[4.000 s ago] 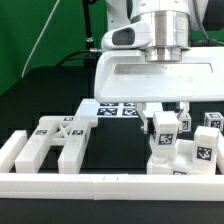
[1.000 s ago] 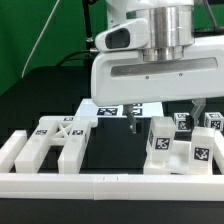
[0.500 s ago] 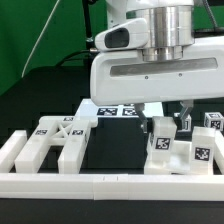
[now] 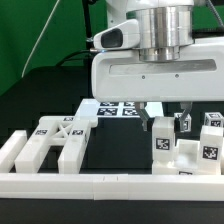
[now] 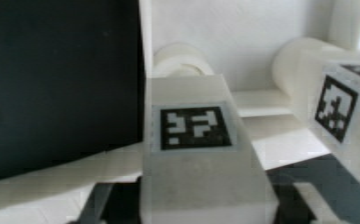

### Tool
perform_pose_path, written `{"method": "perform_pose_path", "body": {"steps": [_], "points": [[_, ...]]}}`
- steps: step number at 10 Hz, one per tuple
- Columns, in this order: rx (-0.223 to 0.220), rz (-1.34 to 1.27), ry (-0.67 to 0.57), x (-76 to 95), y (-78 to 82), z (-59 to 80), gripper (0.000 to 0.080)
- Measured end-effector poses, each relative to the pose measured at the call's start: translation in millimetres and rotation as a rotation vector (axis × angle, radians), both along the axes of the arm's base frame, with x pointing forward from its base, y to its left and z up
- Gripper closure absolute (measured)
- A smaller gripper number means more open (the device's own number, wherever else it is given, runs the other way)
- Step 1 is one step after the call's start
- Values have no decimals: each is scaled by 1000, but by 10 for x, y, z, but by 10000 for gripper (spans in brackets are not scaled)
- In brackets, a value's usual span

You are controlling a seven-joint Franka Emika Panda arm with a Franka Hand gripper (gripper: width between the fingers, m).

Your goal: Assemble chair

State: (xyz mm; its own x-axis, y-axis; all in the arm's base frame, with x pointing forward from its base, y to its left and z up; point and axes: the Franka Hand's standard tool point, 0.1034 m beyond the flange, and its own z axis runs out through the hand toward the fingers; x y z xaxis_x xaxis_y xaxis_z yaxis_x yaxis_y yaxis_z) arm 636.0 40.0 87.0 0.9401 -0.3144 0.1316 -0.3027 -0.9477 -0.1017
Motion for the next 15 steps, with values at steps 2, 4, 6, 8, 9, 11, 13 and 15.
{"method": "perform_pose_path", "body": {"steps": [2,4,6,8,9,11,13,15], "points": [[48,-258,-11,17,18,-29,504],[109,-555,32,-6,38,-38,504],[164,-774,58,-18,125,-44,505],[219,-973,65,-18,187,-51,505],[231,-1010,68,-16,183,-51,505],[232,-1012,69,-15,186,-51,505],[206,-855,52,-7,149,-46,201],[137,-526,17,5,143,-39,161]]}}
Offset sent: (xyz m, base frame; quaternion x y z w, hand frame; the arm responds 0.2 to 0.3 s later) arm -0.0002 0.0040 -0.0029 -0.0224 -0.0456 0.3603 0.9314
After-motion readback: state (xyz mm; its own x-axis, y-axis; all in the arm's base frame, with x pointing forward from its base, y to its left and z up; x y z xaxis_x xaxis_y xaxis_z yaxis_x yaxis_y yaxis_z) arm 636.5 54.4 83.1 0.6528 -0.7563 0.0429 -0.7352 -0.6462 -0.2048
